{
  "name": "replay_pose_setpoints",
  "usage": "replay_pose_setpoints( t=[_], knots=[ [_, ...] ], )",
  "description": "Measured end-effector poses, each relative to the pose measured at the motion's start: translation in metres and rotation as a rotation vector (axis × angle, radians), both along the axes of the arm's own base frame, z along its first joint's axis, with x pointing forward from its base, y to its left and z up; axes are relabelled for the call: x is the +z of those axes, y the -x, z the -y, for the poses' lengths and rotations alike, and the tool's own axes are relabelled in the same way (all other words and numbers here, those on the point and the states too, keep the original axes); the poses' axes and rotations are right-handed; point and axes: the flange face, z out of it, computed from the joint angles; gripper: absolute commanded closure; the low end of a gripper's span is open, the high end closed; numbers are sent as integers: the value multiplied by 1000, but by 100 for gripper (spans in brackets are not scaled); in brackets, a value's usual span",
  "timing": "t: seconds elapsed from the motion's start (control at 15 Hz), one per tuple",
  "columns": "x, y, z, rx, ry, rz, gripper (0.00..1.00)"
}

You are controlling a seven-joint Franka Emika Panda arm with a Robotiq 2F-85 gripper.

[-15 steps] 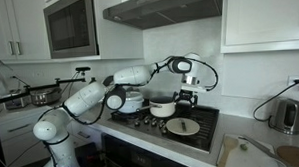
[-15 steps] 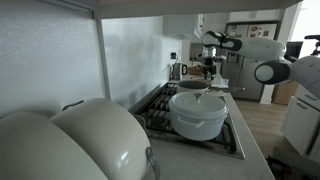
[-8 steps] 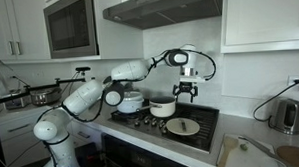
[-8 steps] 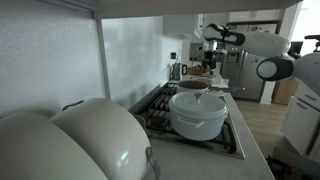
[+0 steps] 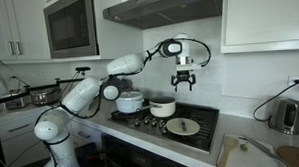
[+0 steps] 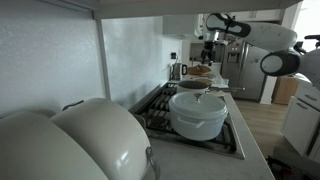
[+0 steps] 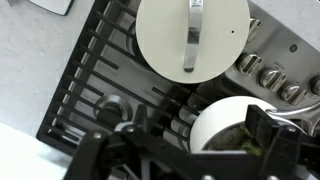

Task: Move the pot at the right to the left then remove the lid on the pot on the right and place it on the stove

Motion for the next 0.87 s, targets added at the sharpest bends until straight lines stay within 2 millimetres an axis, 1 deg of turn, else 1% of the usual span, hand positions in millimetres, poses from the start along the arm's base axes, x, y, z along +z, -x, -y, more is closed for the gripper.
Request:
replay_pose_setpoints(
  t=[0.4,0.53,0.6,0.87],
  knots=[
    [61,10,-31,-32,32,110,0],
    [76,15,-39,-44,36,133,0],
    [79,15,-41,-44,36,136,0],
    [78,15,-40,-45,36,134,0]
  ],
)
